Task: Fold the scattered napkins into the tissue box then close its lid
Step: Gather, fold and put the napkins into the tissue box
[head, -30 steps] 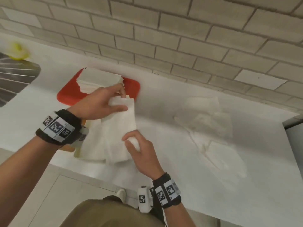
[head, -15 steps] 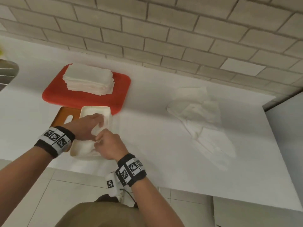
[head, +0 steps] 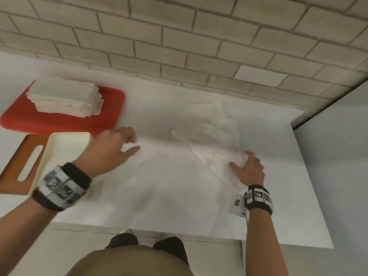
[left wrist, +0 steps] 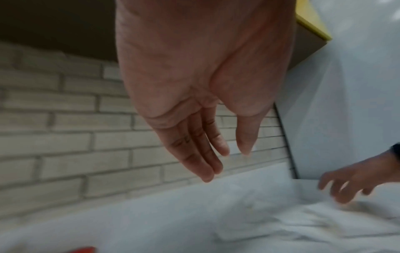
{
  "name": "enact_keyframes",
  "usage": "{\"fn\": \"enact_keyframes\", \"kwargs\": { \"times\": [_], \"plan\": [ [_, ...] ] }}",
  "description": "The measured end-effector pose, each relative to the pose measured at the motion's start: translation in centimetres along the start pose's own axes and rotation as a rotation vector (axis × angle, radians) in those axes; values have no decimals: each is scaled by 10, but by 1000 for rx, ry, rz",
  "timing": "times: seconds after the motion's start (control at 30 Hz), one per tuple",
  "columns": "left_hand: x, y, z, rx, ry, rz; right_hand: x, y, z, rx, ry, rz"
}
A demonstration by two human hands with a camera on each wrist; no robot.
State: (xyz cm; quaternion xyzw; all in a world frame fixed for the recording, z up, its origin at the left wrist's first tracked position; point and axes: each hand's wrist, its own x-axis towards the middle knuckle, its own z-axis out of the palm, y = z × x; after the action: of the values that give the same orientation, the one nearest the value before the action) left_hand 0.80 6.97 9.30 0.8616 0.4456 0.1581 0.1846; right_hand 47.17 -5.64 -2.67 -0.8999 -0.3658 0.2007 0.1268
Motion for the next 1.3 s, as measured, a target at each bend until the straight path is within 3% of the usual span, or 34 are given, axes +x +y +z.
{"fn": "enact_keyframes", "kwargs": {
  "times": [0.13, 0.2, 0.3, 0.37, 0.43, 0.53, 0.63, 0.7, 0.8, 0.93, 1.0, 1.1, 1.3],
  "plan": [
    [47, 72, 115, -180, -194, 31, 23, 39, -7, -162, -212, -13],
    [69, 105, 176, -276, -305, -50, 23, 49, -7, 38, -159, -75],
    [95, 144, 243, -468, -404, -281, 14, 62, -6, 434, -21, -58],
    [105, 157, 272, -513, -394, -355, 4, 72, -2, 657, 56, 12],
    [110, 162, 286, -532, -360, -385, -4, 80, 2, 716, 139, 114],
    [111, 162, 282, -614, -298, -367, -10, 96, 6, 605, 215, 258],
    [102, 149, 261, -563, -236, -316, -11, 107, 4, 592, 261, 281],
    [92, 137, 239, -555, -191, -276, -12, 111, -2, 554, 293, 203],
    [81, 126, 200, -657, 15, -100, -16, 107, -23, 454, 297, -27],
    [89, 129, 157, -746, 155, -132, -37, 60, -78, 421, 226, -457],
    [100, 134, 141, -812, 239, -118, -51, 29, -106, 448, 184, -529],
    [113, 139, 128, -791, 376, -56, -58, -8, -127, 660, 130, -508],
    [121, 130, 134, -735, 213, -115, -62, -44, -119, 934, -134, -556]
  ]
}}
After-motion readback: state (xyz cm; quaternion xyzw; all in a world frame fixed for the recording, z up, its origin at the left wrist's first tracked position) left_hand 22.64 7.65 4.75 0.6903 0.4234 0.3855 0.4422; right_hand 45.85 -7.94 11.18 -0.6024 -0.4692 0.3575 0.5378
